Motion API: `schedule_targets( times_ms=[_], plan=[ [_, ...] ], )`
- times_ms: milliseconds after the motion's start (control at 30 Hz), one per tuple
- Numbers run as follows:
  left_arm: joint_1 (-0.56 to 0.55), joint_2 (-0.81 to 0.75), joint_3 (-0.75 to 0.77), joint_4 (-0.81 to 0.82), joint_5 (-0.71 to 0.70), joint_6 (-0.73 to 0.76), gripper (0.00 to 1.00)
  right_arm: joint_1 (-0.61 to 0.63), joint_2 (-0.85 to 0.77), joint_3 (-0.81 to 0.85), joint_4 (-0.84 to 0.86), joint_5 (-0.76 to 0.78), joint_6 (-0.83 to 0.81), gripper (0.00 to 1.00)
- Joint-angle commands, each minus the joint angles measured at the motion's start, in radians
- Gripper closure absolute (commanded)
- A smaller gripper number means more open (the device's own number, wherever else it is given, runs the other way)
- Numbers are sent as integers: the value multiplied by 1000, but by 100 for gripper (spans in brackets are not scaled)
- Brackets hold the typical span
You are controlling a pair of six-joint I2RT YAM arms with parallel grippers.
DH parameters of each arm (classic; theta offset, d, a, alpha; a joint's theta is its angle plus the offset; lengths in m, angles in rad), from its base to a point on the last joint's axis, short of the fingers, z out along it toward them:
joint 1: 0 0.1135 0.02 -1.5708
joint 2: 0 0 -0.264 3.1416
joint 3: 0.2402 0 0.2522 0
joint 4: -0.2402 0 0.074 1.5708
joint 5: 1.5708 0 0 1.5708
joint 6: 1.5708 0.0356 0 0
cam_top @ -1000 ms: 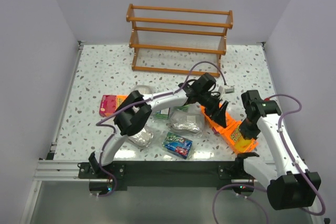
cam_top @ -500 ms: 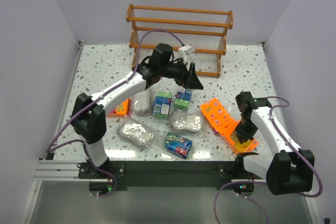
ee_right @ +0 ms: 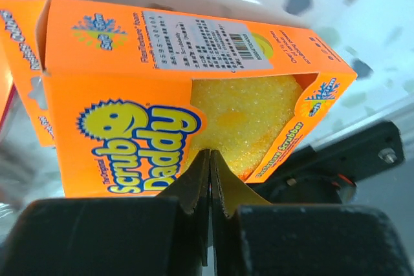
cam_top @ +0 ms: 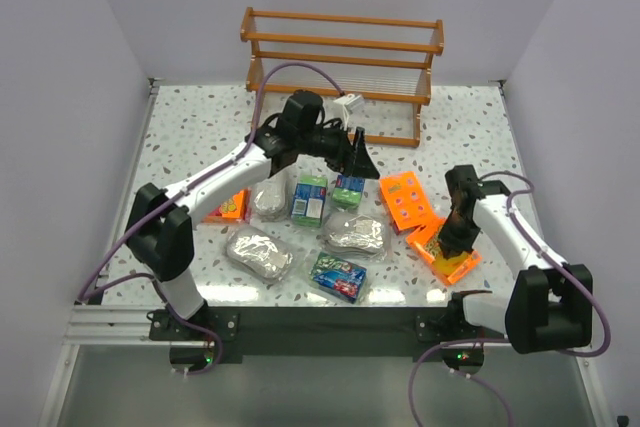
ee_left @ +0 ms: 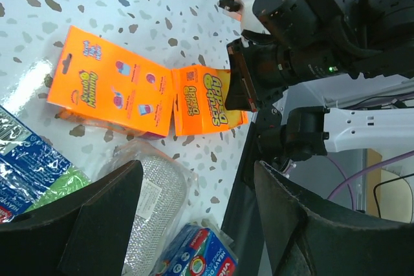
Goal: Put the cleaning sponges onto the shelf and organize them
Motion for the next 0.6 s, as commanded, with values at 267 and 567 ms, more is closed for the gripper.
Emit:
schedule_targets(
  times_ms=[267, 567],
  plan=[
    [23, 74, 29, 3, 28, 30, 25, 6, 233, 223, 344, -181, -137, 100],
    [22, 195, 104, 12, 55, 7, 23, 9, 343, 334, 391, -232, -188, 100]
  ],
)
